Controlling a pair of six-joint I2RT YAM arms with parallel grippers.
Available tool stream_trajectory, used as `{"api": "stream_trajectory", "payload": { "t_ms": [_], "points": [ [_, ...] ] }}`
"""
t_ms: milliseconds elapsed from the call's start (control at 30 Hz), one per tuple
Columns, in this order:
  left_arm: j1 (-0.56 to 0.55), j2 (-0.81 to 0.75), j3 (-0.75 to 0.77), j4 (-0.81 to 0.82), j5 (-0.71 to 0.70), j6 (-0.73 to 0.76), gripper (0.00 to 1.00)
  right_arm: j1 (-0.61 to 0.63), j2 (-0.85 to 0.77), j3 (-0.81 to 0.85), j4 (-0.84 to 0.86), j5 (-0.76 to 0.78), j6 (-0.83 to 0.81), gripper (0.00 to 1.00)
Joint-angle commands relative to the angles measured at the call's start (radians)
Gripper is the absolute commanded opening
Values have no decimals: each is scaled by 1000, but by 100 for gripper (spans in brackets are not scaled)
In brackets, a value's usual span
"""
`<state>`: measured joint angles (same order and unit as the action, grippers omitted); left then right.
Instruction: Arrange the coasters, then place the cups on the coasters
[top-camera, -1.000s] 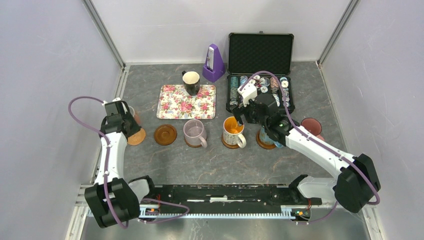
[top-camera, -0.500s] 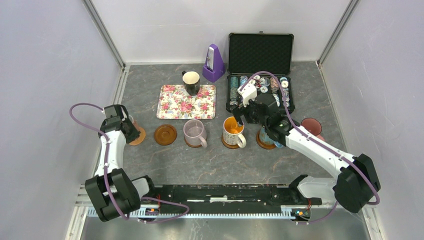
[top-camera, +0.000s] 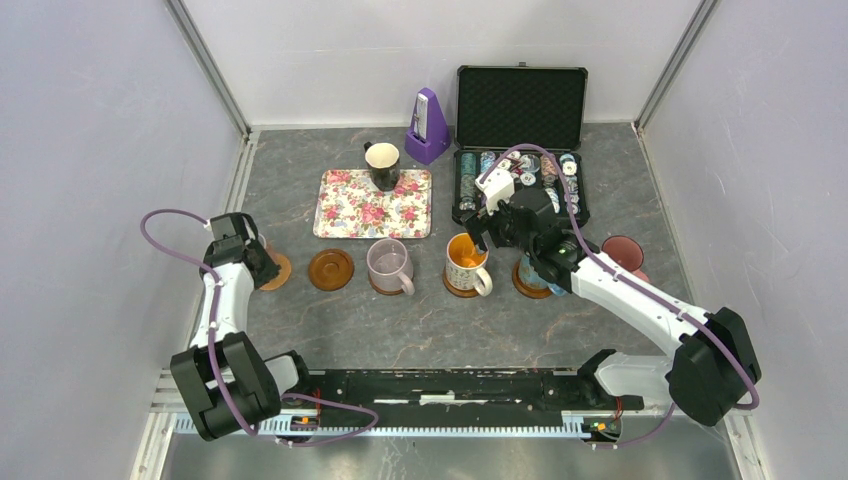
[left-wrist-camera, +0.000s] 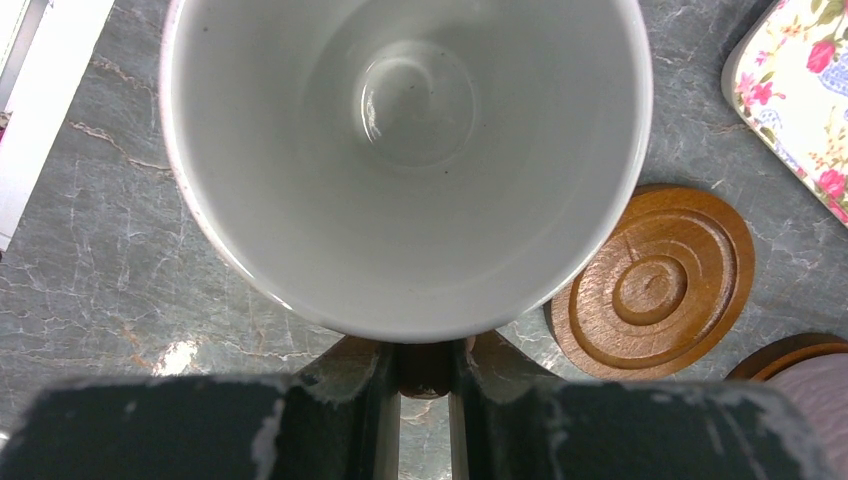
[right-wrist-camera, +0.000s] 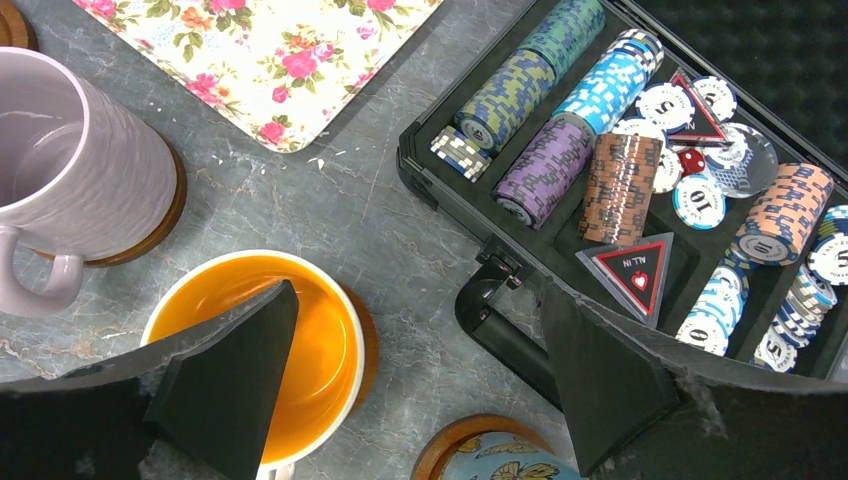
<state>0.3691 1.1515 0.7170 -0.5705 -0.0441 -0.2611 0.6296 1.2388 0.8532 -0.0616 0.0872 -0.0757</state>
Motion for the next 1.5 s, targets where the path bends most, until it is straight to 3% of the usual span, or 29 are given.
{"api": "stream_trajectory", "payload": {
  "t_ms": [0, 433, 633, 967, 1167, 1467],
  "points": [
    [5, -20, 21, 82, -43, 39, 4, -8, -21, -3, 37, 4, -2, 98],
    [4, 32, 73, 39, -18, 48, 28, -13, -36, -23, 45, 17, 8, 98],
    [3, 47, 105, 6, 0, 48, 47, -13, -39, -28, 49, 19, 10, 98],
    [4, 38, 175, -138, -20, 46, 66, -13, -42, -42, 54, 19, 17, 98],
    [4, -2, 219, -219, -27, 68, 75, -13, -48, -51, 85, 14, 19, 98],
    [3, -36, 424, -368, 72, 191, 78, -15, -39, -44, 86, -1, 7, 98]
  ]
}}
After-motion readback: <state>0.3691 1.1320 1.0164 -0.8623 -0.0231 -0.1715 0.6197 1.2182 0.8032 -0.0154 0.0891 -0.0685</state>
